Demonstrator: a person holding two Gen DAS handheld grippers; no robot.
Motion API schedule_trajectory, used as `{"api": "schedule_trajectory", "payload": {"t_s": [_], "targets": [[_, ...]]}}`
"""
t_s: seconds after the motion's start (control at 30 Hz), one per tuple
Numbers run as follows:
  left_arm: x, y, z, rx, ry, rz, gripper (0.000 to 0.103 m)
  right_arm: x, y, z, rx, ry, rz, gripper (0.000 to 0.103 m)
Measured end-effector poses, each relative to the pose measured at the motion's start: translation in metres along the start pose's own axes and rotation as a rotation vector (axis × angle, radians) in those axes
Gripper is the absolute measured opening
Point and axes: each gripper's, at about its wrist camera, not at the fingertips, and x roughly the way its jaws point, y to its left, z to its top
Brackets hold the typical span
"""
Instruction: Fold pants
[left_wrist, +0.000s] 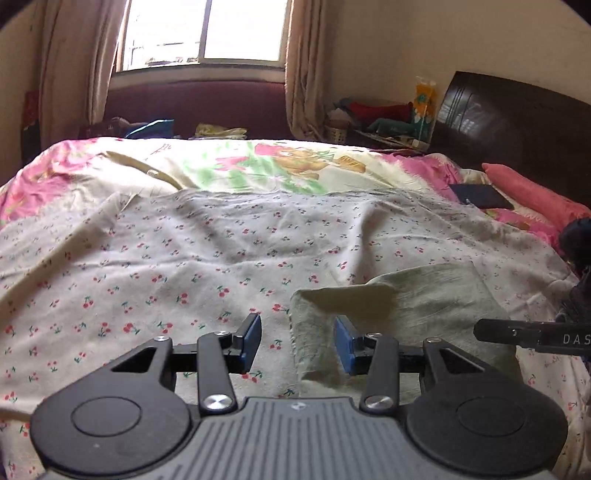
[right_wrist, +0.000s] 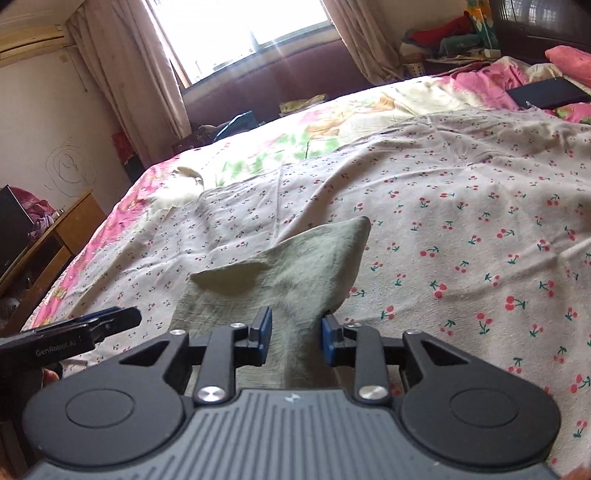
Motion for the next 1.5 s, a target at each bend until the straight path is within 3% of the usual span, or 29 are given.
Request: {"api": "schedule_trajectory", "payload": {"t_s": [0.07, 0.1, 0.2, 0.27, 0.4, 0.5, 0.57, 0.67, 0.8, 0.87, 0.97, 1.13, 1.2, 1.27, 1.37, 1.5], "targets": [[0.018, -0.019, 0.004, 0.086, 0.009, -0.018, 0.057, -0.012, 0.012, -0.009, -0.055, -0.061, -0.045, 0.033], [0.032, -0.026, 0.006, 0.111, 0.025, -0.023, 0.057, -0.018, 0.016, -0.012, -0.102, -0.101, -0.092, 0.042], [0.062, -0.031, 0.008, 0.097, 0.062, -0.034, 0.057, -0.023, 0.009, -0.007, -0.128, -0.19, -0.211, 0.045], [0.072, -0.032, 0.01, 0.088, 0.046, -0.009, 0.057, -0.023, 0.0, 0.001, -0.108, -0.219, -0.205, 0.045], [0.088, -0.025, 0.002, 0.093, 0.058, 0.014, 0.057, 0.005, -0.011, 0.003, -0.028, -0.145, -0.005, 0.044], [0.103, -0.014, -0.013, 0.086, 0.094, 0.02, 0.069, 0.036, -0.016, -0.015, 0.02, -0.017, 0.051, 0.045], [0.105, -0.006, -0.012, 0.021, 0.111, 0.017, 0.076, 0.052, -0.016, -0.027, -0.014, 0.056, 0.025, 0.044], [0.084, -0.002, -0.005, -0.04, 0.085, 0.05, 0.075, 0.032, 0.0, -0.027, -0.091, 0.001, -0.003, 0.046], [0.022, -0.01, -0.018, 0.042, 0.019, 0.098, 0.075, -0.009, 0.02, -0.041, -0.083, -0.039, 0.067, 0.044], [-0.001, -0.017, -0.034, 0.083, 0.027, 0.091, 0.075, -0.019, 0.031, -0.054, -0.132, -0.032, 0.07, 0.044], [-0.017, -0.025, -0.057, 0.137, 0.079, 0.127, 0.075, -0.016, 0.039, -0.061, -0.17, 0.034, 0.004, 0.045], [-0.026, -0.023, -0.07, 0.059, 0.161, 0.133, 0.076, -0.043, 0.04, -0.067, -0.137, -0.014, -0.009, 0.047], [-0.025, -0.024, -0.07, 0.042, 0.181, 0.148, 0.076, -0.031, 0.04, -0.073, -0.159, 0.064, -0.059, 0.047], [-0.035, -0.022, -0.066, -0.035, 0.179, 0.146, 0.075, -0.03, 0.039, -0.073, -0.123, 0.098, -0.064, 0.048], [-0.052, -0.022, -0.068, -0.155, 0.175, 0.1, 0.075, -0.05, 0.043, -0.076, -0.089, 0.053, -0.051, 0.047], [-0.063, -0.044, -0.089, -0.132, 0.191, 0.124, 0.075, -0.056, 0.037, -0.088, -0.046, 0.111, -0.11, 0.047]]}}
